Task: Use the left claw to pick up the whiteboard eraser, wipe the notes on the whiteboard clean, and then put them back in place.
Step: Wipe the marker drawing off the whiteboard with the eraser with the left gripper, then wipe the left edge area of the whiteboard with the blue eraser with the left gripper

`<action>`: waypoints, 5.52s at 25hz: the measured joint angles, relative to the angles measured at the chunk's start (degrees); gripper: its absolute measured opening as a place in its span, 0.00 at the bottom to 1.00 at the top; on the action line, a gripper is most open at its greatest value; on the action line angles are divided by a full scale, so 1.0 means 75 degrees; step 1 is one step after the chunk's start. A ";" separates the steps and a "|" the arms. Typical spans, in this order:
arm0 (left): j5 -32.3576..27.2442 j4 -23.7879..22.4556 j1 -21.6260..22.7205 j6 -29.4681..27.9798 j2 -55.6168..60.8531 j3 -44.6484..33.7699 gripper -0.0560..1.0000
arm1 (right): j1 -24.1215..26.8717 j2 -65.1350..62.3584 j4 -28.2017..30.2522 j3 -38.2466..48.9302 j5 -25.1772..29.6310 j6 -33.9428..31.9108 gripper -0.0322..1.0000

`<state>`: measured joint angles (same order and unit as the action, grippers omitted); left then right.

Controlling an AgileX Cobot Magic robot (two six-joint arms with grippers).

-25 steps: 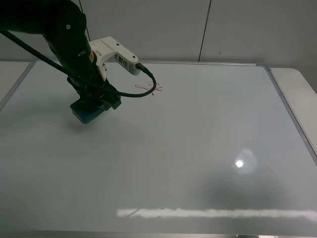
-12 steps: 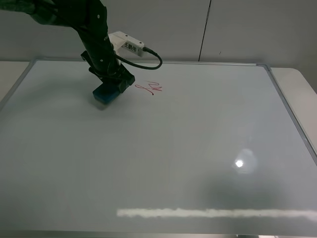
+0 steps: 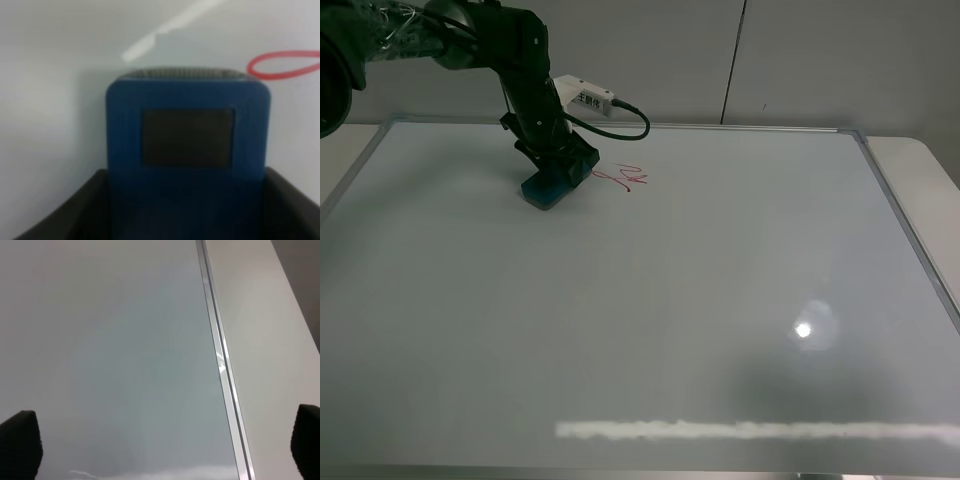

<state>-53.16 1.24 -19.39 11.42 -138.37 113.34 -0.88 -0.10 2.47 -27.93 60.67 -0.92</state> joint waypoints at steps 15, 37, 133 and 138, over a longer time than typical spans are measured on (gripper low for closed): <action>0.0483 0.0723 -0.1079 0.0087 -0.0134 0.0066 0.58 | 0.0000 0.0000 0.0000 0.0000 0.0000 0.0000 0.99; 0.1074 0.1575 -0.0830 0.0775 -0.0481 0.0200 0.58 | 0.0000 0.0000 0.0000 0.0000 0.0000 -0.0007 0.99; 0.1175 0.0668 -0.0076 0.0084 -0.0418 0.0224 0.58 | 0.0000 0.0000 0.0000 0.0000 0.0000 -0.0007 0.99; 0.0271 0.0037 0.0289 -0.0117 -0.0119 0.0151 0.58 | 0.0000 0.0000 0.0000 0.0000 0.0000 -0.0007 0.99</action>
<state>-51.12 1.52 -17.23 10.54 -139.26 114.47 -0.88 -0.10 2.47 -27.93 60.67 -0.97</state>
